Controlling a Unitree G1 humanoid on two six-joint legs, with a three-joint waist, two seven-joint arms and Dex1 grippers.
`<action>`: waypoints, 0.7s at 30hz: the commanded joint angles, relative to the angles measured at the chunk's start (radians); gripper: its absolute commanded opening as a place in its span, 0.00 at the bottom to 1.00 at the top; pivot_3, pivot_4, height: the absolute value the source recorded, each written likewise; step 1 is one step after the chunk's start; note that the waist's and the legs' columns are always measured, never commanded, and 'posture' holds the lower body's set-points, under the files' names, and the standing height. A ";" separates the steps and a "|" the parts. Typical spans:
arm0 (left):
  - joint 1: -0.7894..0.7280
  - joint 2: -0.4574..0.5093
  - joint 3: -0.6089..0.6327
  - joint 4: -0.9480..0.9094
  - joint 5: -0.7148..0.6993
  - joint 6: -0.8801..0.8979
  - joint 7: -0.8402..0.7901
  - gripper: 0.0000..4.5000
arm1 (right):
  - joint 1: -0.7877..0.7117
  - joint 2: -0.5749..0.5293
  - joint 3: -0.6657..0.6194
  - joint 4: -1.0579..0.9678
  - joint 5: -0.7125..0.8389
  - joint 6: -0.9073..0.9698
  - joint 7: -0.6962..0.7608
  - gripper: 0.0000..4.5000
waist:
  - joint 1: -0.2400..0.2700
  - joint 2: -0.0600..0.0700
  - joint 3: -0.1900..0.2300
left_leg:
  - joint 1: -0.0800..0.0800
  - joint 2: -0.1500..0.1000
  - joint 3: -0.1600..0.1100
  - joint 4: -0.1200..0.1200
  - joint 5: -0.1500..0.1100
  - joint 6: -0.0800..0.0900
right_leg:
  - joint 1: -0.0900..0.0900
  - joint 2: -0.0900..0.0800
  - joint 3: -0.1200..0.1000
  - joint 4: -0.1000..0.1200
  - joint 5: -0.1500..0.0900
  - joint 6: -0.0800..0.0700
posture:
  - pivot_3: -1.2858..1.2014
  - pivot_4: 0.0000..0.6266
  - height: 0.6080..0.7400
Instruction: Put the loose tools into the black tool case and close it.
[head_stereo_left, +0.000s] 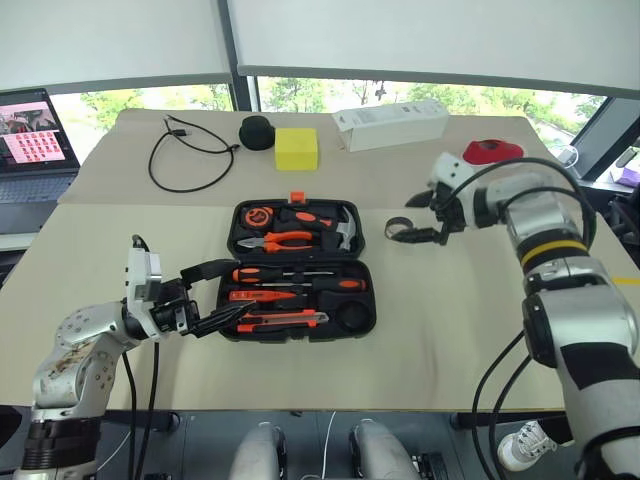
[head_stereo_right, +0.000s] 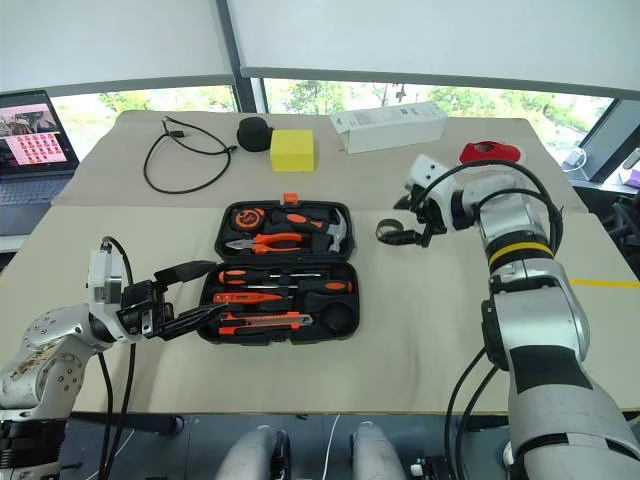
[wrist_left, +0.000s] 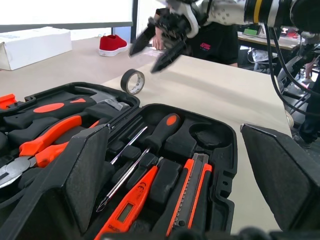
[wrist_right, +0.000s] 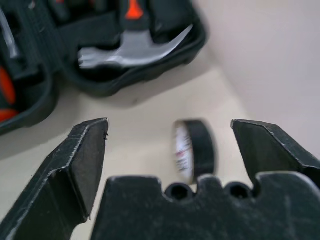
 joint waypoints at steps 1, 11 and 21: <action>-0.017 -0.006 0.000 -0.002 -0.002 -0.023 -0.003 1.00 | -0.033 0.030 0.013 0.061 -0.031 -0.010 -0.054 0.99 | -0.001 0.000 0.000 | 0.000 0.000 0.000 0.000 0.000 0.000 | 0.000 0.000 0.000 0.000 0.000 0.000 | 0.52 0.24 1.00; -0.007 -0.011 0.005 0.002 0.002 -0.038 0.001 1.00 | -0.030 0.078 0.037 0.123 -0.071 0.013 -0.035 0.99 | -0.001 0.000 0.000 | 0.000 0.000 0.001 0.000 0.000 0.000 | 0.000 0.000 0.000 0.000 0.000 0.000 | 0.52 0.24 1.00; 0.009 -0.009 0.010 0.004 0.000 -0.052 0.007 1.00 | -0.020 0.058 0.063 0.103 -0.091 0.024 0.107 0.99 | 0.000 0.000 0.000 | 0.000 0.000 0.000 0.000 0.000 0.000 | 0.000 0.000 0.000 0.001 0.000 0.000 | 0.52 0.24 1.00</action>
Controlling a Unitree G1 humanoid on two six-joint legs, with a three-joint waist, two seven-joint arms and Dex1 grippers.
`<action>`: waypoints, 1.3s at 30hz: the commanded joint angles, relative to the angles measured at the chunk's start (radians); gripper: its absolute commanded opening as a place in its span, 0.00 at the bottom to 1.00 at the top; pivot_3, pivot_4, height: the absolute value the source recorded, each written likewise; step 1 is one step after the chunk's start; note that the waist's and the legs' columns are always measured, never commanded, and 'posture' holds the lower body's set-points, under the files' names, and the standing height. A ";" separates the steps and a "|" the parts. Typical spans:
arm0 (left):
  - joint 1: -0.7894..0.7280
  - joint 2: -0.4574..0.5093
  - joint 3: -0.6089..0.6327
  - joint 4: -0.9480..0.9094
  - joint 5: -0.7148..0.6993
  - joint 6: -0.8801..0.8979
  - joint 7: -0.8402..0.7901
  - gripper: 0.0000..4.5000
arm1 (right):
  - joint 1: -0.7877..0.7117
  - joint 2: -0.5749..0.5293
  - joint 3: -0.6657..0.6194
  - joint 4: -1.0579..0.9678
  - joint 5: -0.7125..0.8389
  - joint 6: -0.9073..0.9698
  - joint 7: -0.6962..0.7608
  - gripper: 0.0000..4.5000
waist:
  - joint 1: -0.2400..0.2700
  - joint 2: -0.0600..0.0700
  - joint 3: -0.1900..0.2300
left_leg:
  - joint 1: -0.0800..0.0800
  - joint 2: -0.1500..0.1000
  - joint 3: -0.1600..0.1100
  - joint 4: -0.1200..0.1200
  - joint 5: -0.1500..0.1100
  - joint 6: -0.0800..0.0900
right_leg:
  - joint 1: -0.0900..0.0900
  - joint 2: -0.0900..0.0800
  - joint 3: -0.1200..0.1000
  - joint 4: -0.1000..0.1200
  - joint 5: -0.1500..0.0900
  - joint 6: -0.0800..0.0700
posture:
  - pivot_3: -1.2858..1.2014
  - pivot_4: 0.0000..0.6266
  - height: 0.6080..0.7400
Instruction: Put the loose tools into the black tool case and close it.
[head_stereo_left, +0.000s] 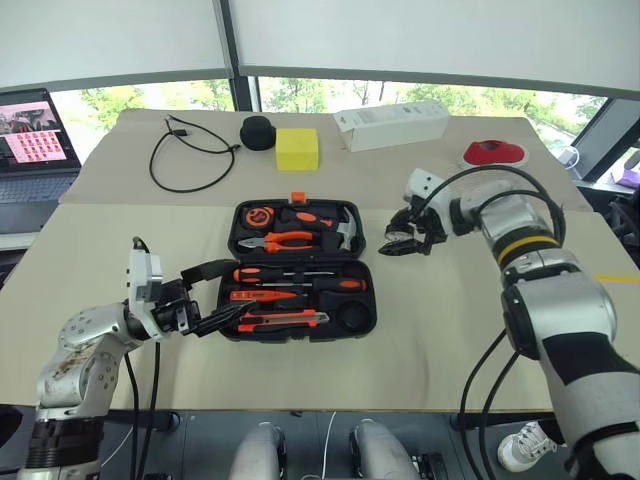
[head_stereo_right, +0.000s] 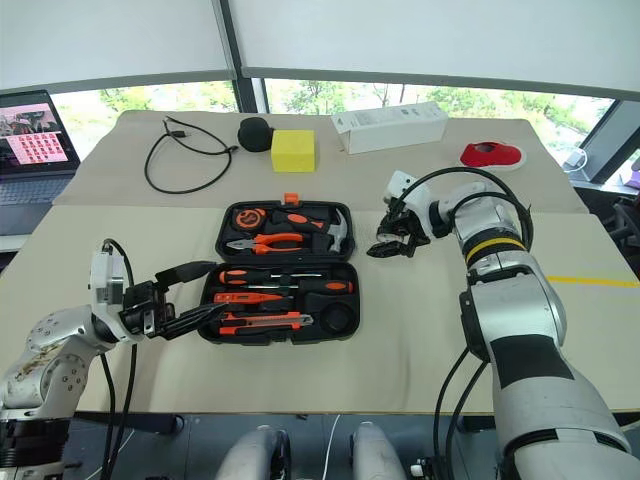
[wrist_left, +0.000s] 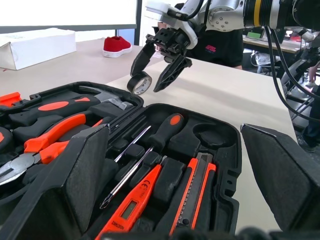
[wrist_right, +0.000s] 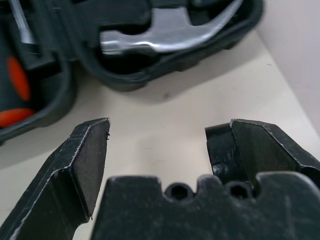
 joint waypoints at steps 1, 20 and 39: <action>0.000 0.001 0.018 -0.013 -0.001 -0.024 0.003 1.00 | 0.002 -0.024 0.017 -0.018 -0.024 0.001 0.006 0.99 | 0.000 0.000 0.000 | 0.000 0.000 0.000 0.000 0.000 0.000 | 0.000 0.000 0.000 0.000 0.000 0.000 | 0.52 0.24 1.00; 0.027 0.000 0.012 -0.025 -0.002 -0.032 0.011 1.00 | 0.033 -0.084 0.003 -0.138 0.014 0.066 0.060 0.99 | 0.000 0.001 0.000 | 0.000 0.000 0.000 0.000 0.000 0.000 | -0.001 0.000 0.000 0.001 0.000 0.000 | 0.52 0.24 1.00; 0.081 0.056 -0.027 -0.074 0.033 -0.089 -0.121 1.00 | 0.066 -0.010 0.090 -0.077 -0.068 0.019 -0.022 0.22 | -0.001 0.001 0.000 | 0.001 0.000 0.001 0.000 0.001 0.000 | 0.000 0.000 0.000 0.001 0.000 0.000 | 0.52 0.24 1.00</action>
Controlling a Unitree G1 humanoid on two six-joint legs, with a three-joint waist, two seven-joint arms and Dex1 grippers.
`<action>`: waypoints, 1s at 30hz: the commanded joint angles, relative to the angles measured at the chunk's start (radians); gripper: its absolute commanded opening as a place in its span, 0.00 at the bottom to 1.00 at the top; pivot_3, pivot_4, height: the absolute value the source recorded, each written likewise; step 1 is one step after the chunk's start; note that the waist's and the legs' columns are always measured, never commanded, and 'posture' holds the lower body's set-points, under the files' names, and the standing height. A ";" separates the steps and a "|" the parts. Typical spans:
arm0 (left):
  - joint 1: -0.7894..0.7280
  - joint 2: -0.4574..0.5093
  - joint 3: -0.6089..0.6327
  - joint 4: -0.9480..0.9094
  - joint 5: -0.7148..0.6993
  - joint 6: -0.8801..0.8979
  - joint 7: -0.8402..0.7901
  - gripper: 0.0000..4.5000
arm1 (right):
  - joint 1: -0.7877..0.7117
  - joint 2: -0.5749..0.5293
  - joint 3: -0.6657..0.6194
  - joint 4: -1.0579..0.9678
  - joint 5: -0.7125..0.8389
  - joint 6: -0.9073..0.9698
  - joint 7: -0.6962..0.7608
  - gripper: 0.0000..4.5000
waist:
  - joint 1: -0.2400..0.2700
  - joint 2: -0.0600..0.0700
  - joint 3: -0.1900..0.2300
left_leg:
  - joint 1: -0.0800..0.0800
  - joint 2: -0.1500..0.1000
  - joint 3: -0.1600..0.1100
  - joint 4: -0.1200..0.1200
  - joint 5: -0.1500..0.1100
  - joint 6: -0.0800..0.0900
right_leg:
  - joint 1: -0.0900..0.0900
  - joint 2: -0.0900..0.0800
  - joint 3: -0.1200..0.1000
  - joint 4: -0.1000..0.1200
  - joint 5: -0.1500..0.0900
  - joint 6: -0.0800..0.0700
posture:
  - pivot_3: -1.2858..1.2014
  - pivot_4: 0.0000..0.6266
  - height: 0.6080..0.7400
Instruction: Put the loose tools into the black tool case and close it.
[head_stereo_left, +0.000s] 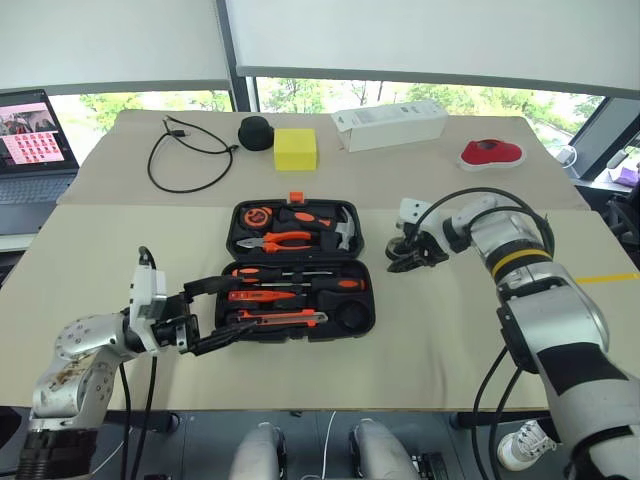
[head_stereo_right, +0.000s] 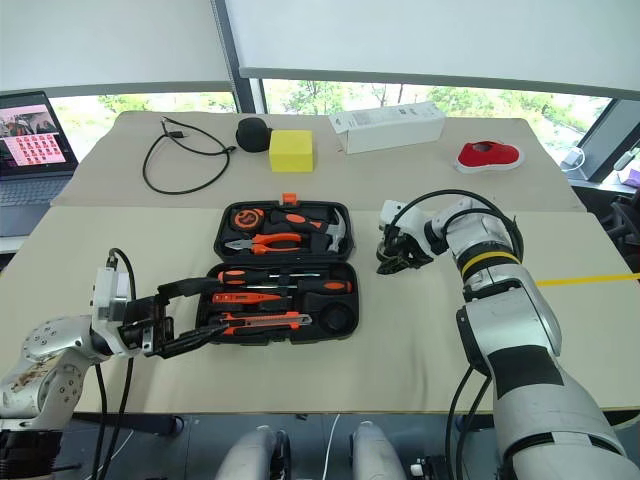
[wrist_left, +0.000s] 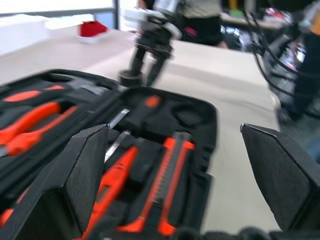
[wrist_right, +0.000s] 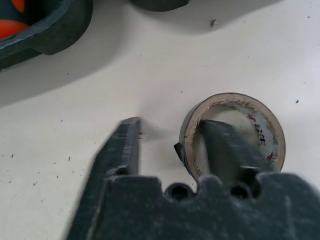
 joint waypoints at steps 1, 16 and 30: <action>0.013 0.015 0.004 -0.038 -0.006 -0.028 -0.028 1.00 | -0.015 -0.016 -0.019 -0.007 0.013 -0.029 0.007 0.15 | 0.000 0.000 0.000 | 0.000 0.000 0.000 0.000 0.000 0.000 | 0.000 0.000 0.000 0.000 0.000 0.000 | 0.52 0.24 1.00; 0.049 -0.005 0.024 -0.049 -0.001 -0.041 0.010 1.00 | 0.396 -0.198 0.075 -1.310 0.501 0.625 0.281 0.02 | 0.017 0.000 0.000 | -0.001 0.001 -0.010 0.004 0.000 0.000 | 0.000 0.000 -0.001 0.004 0.000 0.000 | 0.52 0.24 1.00; 0.026 -0.002 -0.028 -0.095 -0.011 0.010 0.056 1.00 | 0.521 -0.203 0.170 -1.289 0.417 0.626 0.128 0.02 | 0.031 -0.001 0.000 | -0.001 0.000 -0.005 0.008 0.000 0.000 | 0.001 0.001 -0.001 0.004 0.000 0.000 | 0.52 0.24 1.00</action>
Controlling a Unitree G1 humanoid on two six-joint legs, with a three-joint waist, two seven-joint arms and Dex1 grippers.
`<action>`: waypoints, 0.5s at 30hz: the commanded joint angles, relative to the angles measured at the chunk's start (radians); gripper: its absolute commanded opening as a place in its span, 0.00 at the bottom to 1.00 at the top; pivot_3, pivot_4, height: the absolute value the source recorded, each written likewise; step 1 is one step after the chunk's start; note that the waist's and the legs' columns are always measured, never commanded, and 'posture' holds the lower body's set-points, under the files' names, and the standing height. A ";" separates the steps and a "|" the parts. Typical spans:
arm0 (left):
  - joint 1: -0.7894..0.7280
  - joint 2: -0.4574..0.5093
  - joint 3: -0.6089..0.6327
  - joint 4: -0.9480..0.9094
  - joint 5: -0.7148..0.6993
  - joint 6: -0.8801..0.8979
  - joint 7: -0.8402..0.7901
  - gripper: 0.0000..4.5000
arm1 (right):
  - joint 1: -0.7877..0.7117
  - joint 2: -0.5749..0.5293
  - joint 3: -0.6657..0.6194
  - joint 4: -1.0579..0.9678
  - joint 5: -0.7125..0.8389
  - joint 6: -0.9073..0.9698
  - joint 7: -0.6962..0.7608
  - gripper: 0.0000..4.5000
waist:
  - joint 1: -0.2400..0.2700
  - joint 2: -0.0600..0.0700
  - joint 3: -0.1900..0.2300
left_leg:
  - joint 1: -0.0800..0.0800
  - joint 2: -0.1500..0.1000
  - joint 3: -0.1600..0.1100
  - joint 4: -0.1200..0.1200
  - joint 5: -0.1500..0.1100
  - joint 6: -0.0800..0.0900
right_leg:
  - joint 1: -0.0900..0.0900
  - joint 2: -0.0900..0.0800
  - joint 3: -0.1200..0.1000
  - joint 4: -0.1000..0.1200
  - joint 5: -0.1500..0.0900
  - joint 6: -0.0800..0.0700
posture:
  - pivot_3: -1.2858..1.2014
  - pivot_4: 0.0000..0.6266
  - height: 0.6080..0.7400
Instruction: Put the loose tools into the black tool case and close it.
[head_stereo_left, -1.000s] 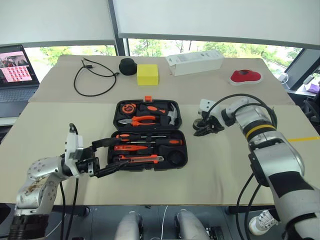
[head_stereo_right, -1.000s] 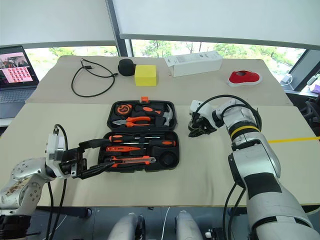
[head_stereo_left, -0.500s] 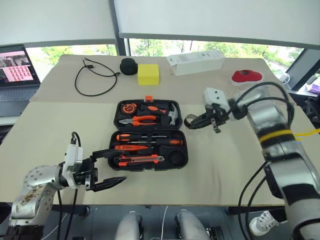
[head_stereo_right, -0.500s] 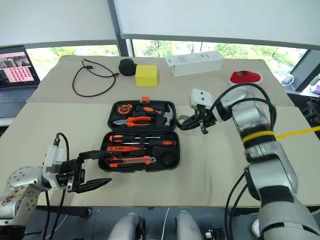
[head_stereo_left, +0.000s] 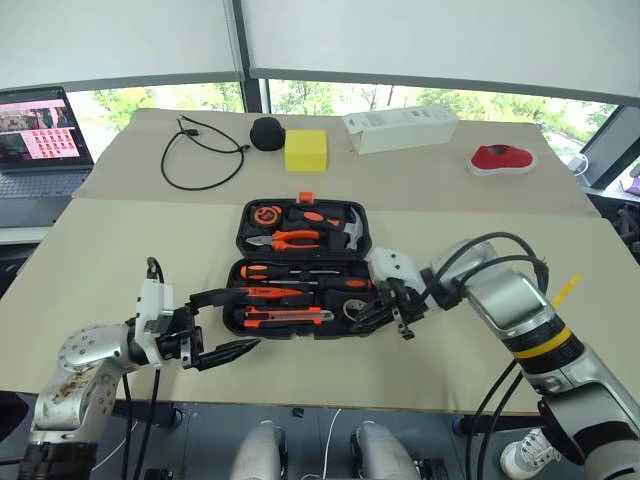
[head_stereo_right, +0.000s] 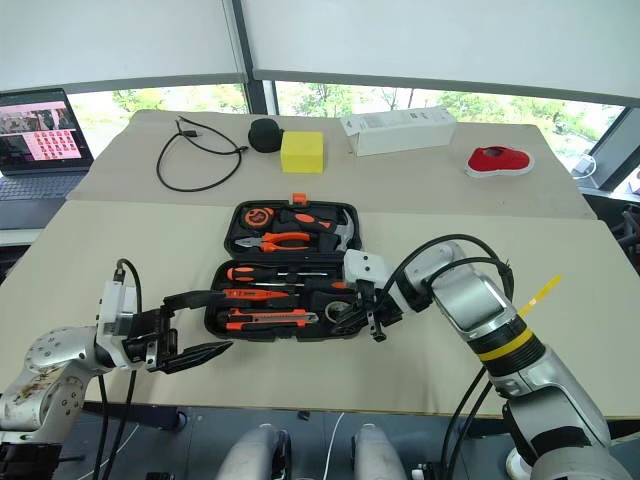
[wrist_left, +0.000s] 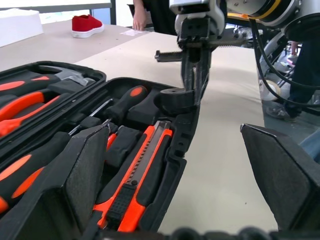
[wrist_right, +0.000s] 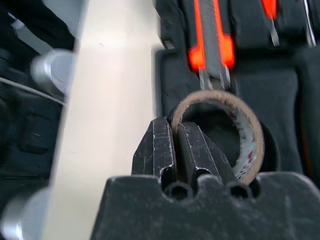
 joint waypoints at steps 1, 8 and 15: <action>-0.015 0.007 0.001 -0.046 -0.013 0.013 0.017 1.00 | 0.004 -0.016 0.017 -0.001 -0.019 -0.003 -0.007 0.02 | 0.000 0.000 0.000 | 0.000 0.000 0.000 0.000 0.000 0.000 | 0.000 0.000 0.000 0.000 0.000 0.000 | 0.52 0.24 1.00; -0.012 0.007 0.014 -0.048 -0.010 0.013 0.032 1.00 | -0.029 -0.059 0.064 -0.014 -0.025 0.035 0.041 0.22 | 0.009 -0.001 -0.001 | 0.000 0.000 0.000 0.000 0.000 0.000 | 0.001 0.000 0.000 0.000 0.000 0.000 | 0.52 0.24 1.00; 0.024 0.057 0.079 0.010 0.031 0.090 0.135 1.00 | -0.040 -0.058 -0.101 0.020 0.162 -0.044 0.149 0.51 | 0.006 -0.003 -0.001 | -0.001 0.000 -0.003 -0.001 0.000 0.000 | 0.000 0.000 -0.001 -0.001 0.000 0.000 | 0.52 0.24 1.00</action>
